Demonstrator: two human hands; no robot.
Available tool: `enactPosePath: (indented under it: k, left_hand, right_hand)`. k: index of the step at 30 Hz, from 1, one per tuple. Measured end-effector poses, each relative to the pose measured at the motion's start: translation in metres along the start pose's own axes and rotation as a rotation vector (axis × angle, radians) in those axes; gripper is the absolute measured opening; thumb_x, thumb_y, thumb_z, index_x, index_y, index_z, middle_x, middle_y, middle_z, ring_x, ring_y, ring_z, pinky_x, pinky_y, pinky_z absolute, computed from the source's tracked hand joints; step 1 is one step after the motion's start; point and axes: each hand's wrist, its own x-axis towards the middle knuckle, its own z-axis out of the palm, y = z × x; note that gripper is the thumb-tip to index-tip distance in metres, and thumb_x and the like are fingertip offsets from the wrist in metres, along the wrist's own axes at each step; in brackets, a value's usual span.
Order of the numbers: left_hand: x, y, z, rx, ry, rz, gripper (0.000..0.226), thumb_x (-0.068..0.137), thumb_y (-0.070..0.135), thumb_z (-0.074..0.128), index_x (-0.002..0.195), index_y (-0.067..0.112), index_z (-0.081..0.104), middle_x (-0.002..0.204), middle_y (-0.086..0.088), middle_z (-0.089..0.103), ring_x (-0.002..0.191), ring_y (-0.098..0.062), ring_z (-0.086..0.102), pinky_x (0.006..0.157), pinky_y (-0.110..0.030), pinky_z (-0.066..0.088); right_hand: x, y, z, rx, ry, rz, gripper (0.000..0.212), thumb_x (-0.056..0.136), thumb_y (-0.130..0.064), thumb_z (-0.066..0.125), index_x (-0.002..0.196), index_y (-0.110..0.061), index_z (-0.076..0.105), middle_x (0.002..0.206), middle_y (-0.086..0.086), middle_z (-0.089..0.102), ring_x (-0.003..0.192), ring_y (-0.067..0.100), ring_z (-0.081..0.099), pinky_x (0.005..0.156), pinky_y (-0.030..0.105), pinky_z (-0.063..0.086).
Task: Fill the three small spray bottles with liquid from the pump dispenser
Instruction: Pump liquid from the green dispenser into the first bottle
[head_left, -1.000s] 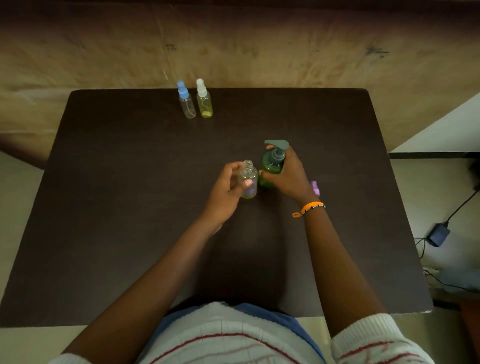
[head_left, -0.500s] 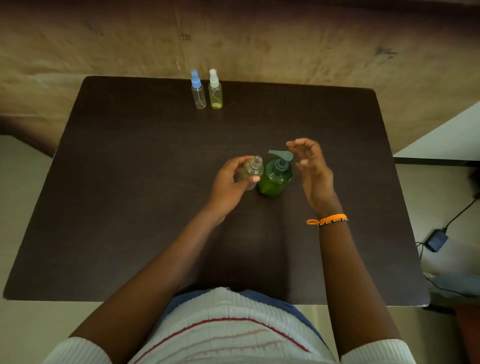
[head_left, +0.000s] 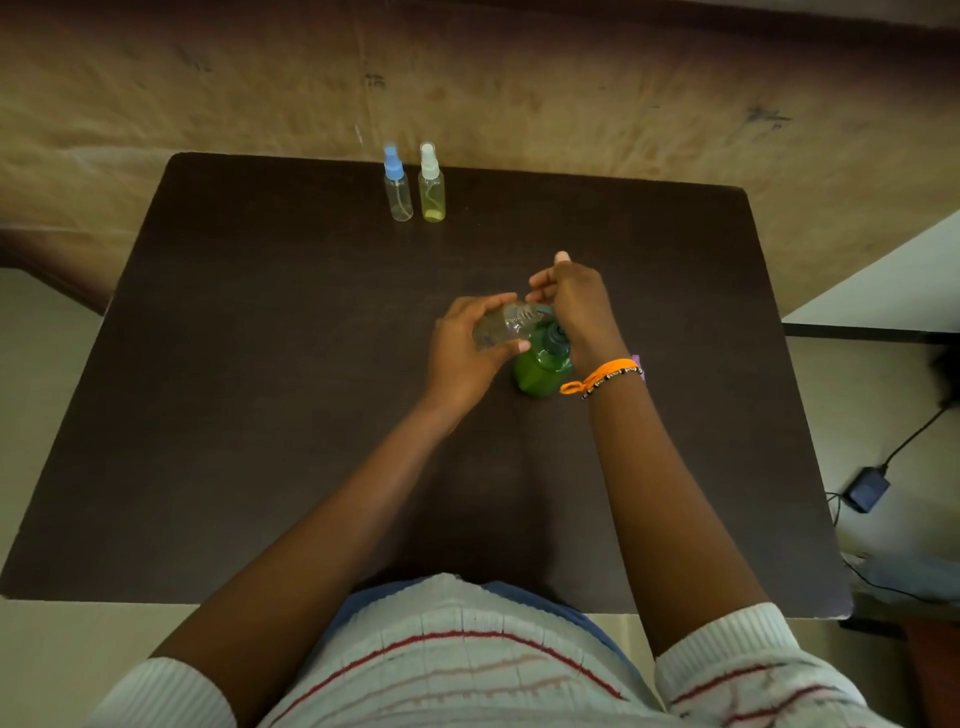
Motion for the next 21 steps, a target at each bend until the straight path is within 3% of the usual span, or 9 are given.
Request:
enactPosePath:
  k: [2, 5, 6, 8, 10, 12, 17, 19, 21]
  left_hand:
    - [0.002, 0.003, -0.001, 0.037, -0.002, 0.046, 0.057, 0.056, 0.037, 0.074, 0.111, 0.034, 0.061, 0.100, 0.015, 0.054, 0.102, -0.018, 0.059, 0.096, -0.050, 0.044]
    - [0.007, 0.007, -0.001, 0.077, -0.008, 0.078, 0.058, 0.056, 0.028, 0.076, 0.113, 0.024, 0.064, 0.105, 0.006, 0.056, 0.103, -0.022, 0.058, 0.096, -0.048, 0.044]
    - [0.008, 0.006, -0.001, 0.094, -0.017, 0.085, 0.057, 0.057, 0.025, 0.077, 0.113, 0.022, 0.065, 0.106, 0.003, 0.057, 0.104, -0.023, 0.057, 0.099, -0.043, 0.043]
    - [0.010, 0.005, 0.000, 0.147, -0.025, 0.085, 0.055, 0.061, 0.019, 0.080, 0.114, 0.021, 0.065, 0.109, 0.001, 0.057, 0.107, -0.025, 0.053, 0.100, -0.016, 0.033]
    - [0.011, 0.007, 0.000, 0.198, -0.007, 0.098, 0.055, 0.062, 0.014, 0.080, 0.114, 0.021, 0.065, 0.109, 0.005, 0.055, 0.108, -0.023, 0.049, 0.087, 0.002, 0.022]
    - [0.012, 0.009, -0.001, 0.227, 0.007, 0.119, 0.055, 0.062, 0.012, 0.080, 0.114, 0.021, 0.065, 0.106, 0.009, 0.052, 0.108, -0.020, 0.046, 0.085, 0.002, 0.022]
    - [0.011, 0.009, -0.001, 0.226, 0.003, 0.109, 0.054, 0.062, 0.010, 0.079, 0.113, 0.021, 0.065, 0.105, 0.010, 0.050, 0.105, -0.014, 0.041, 0.091, -0.021, 0.036]
    - [0.011, 0.009, -0.001, 0.220, -0.001, 0.112, 0.054, 0.062, 0.010, 0.079, 0.113, 0.021, 0.065, 0.105, 0.009, 0.051, 0.104, -0.013, 0.041, 0.091, -0.017, 0.034]
    - [0.013, 0.009, -0.001, 0.224, 0.001, 0.105, 0.054, 0.063, 0.010, 0.078, 0.114, 0.022, 0.065, 0.107, 0.008, 0.053, 0.106, -0.015, 0.042, 0.086, -0.003, 0.027]
  right_hand:
    - [0.000, 0.000, 0.001, -0.013, 0.031, 0.007, 0.047, 0.106, -0.030, 0.030, 0.070, -0.014, 0.056, 0.067, 0.004, 0.059, 0.063, 0.011, 0.053, 0.061, 0.025, 0.039]
    - [0.003, 0.000, 0.001, -0.033, 0.036, 0.024, 0.047, 0.105, -0.030, 0.031, 0.070, -0.015, 0.057, 0.070, 0.004, 0.060, 0.066, 0.013, 0.055, 0.066, 0.028, 0.042]
    - [0.003, 0.000, 0.001, -0.041, 0.037, 0.029, 0.047, 0.105, -0.030, 0.031, 0.070, -0.015, 0.057, 0.072, 0.005, 0.061, 0.069, 0.014, 0.055, 0.068, 0.029, 0.042]
    - [0.004, 0.003, 0.001, -0.052, 0.051, 0.035, 0.045, 0.105, -0.029, 0.031, 0.070, -0.016, 0.057, 0.081, 0.007, 0.061, 0.076, 0.018, 0.056, 0.072, 0.030, 0.043]
    - [0.004, 0.005, 0.001, -0.070, 0.072, 0.018, 0.043, 0.105, -0.027, 0.032, 0.070, -0.018, 0.056, 0.089, 0.009, 0.061, 0.081, 0.020, 0.055, 0.073, 0.029, 0.042]
    - [0.002, 0.006, 0.002, -0.107, 0.102, -0.011, 0.042, 0.104, -0.026, 0.032, 0.070, -0.020, 0.055, 0.092, 0.009, 0.062, 0.085, 0.021, 0.055, 0.075, 0.030, 0.042]
    - [-0.005, 0.009, 0.004, -0.194, 0.165, -0.010, 0.036, 0.103, -0.033, 0.031, 0.082, -0.019, 0.057, 0.107, 0.014, 0.067, 0.104, 0.030, 0.059, 0.096, 0.044, 0.045]
    - [-0.006, 0.007, 0.005, -0.188, 0.163, -0.012, 0.038, 0.103, -0.035, 0.031, 0.080, -0.020, 0.057, 0.107, 0.013, 0.067, 0.106, 0.031, 0.059, 0.097, 0.045, 0.044]
    - [-0.005, 0.005, 0.004, -0.198, 0.146, -0.005, 0.040, 0.103, -0.037, 0.031, 0.079, -0.019, 0.058, 0.107, 0.012, 0.066, 0.107, 0.030, 0.059, 0.098, 0.043, 0.044]
